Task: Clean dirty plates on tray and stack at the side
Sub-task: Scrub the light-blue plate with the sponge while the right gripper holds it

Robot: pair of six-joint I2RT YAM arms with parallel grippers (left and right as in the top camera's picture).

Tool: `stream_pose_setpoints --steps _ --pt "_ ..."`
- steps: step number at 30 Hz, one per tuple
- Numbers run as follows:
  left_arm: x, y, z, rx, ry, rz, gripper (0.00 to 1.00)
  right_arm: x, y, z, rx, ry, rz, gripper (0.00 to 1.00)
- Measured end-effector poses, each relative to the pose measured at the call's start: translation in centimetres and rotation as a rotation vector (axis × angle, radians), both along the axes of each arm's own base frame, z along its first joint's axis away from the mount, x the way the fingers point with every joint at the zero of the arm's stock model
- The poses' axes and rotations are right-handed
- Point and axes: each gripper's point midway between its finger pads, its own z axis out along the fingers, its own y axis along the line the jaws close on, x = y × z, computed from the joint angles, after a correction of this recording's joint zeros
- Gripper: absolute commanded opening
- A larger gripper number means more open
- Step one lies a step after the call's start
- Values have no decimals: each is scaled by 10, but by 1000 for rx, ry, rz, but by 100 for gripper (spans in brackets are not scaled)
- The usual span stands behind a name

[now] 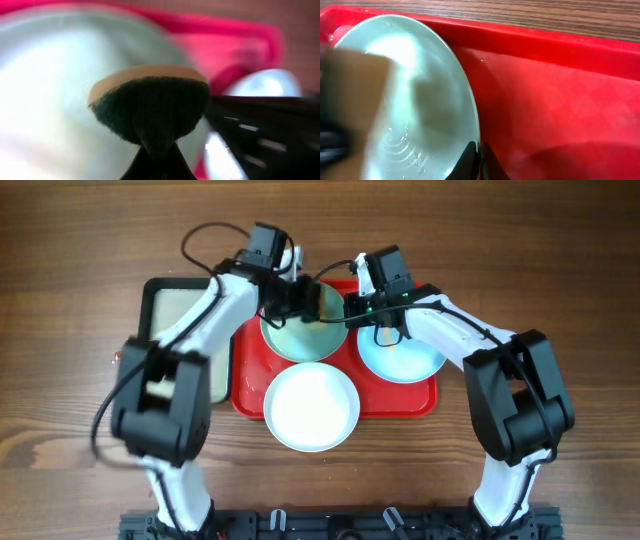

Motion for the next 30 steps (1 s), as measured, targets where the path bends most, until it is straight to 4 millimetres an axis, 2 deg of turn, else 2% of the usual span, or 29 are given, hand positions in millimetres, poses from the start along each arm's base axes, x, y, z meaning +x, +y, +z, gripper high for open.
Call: stream_pose_setpoints --steps 2,4,6,10,15,21,30 --pt "1 1 37 -15 -77 5 4 0 1 0 4 1 2 4" --pt "-2 6 66 -8 -125 17 4 0 1 0 4 1 3 4" --pt "-6 14 71 30 -122 35 4 0 1 0 4 1 3 4" --pt "-20 38 49 170 -44 78 4 0 1 0 4 2 3 4" --pt "-28 57 25 268 -19 109 4 0 1 0 4 2 3 4" --pt "-29 66 -6 290 -38 164 4 -1 1 0 4 3 3 5" --pt "-29 70 -27 305 -25 198 4 -1 1 0 4 5 3 5"
